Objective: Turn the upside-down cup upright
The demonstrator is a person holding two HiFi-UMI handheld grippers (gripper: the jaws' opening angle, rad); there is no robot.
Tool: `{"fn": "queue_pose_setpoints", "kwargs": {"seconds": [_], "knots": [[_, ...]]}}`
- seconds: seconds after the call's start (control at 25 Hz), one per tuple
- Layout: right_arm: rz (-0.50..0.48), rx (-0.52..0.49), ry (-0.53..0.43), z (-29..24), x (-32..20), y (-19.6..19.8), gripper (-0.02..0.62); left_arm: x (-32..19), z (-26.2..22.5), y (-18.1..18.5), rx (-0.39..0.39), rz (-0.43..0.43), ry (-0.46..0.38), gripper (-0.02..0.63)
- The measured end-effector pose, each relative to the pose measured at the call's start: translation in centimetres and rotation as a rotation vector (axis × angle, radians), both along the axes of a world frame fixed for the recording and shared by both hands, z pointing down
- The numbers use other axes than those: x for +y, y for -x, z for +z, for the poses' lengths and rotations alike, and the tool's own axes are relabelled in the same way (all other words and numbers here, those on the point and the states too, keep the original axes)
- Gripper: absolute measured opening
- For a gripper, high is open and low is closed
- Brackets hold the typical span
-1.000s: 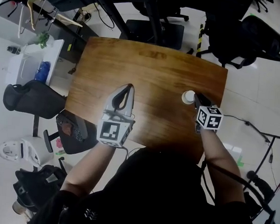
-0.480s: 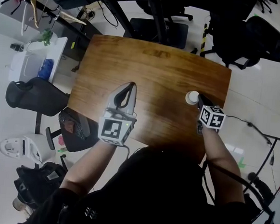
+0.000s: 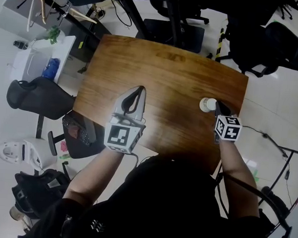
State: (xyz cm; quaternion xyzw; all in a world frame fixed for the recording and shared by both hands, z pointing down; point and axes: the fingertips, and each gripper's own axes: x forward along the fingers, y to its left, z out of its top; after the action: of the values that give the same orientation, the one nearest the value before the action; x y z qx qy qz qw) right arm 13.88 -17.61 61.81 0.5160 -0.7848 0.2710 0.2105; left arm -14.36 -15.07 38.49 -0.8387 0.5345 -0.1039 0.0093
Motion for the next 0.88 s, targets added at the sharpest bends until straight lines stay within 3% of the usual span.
{"fn": "queue_pose_setpoints", "kwargs": {"seconds": [0.16,0.28,0.52,0.64,0.8,0.88], "knots": [[-0.054,0.268,-0.078,-1.2,1.2,-1.9,0.014,0.3,0.3,-0.6,0.016,0.009,0.001,0.0],[-0.073,0.439,-0.074,-0.6,2.0,-3.4,0.014,0.4,0.3,-1.3,0.02,0.027,-0.002,0.0],[-0.165,0.552,-0.039,1.0,4.1,-2.3,0.011,0.4,-0.5,-1.4,0.027,0.027,-0.015,0.0],[-0.168,0.487,-0.067,0.5,4.6,-0.9,0.011,0.7,-0.7,-1.3,0.02,0.027,-0.022,0.0],[-0.049,0.198,-0.092,-1.2,4.2,-0.6,0.011,1.0,-0.7,-1.0,0.019,0.021,-0.022,0.0],[-0.02,0.12,-0.077,-1.1,4.3,-0.5,0.011,1.1,-0.6,-1.0,0.02,0.018,-0.02,0.0]]}}
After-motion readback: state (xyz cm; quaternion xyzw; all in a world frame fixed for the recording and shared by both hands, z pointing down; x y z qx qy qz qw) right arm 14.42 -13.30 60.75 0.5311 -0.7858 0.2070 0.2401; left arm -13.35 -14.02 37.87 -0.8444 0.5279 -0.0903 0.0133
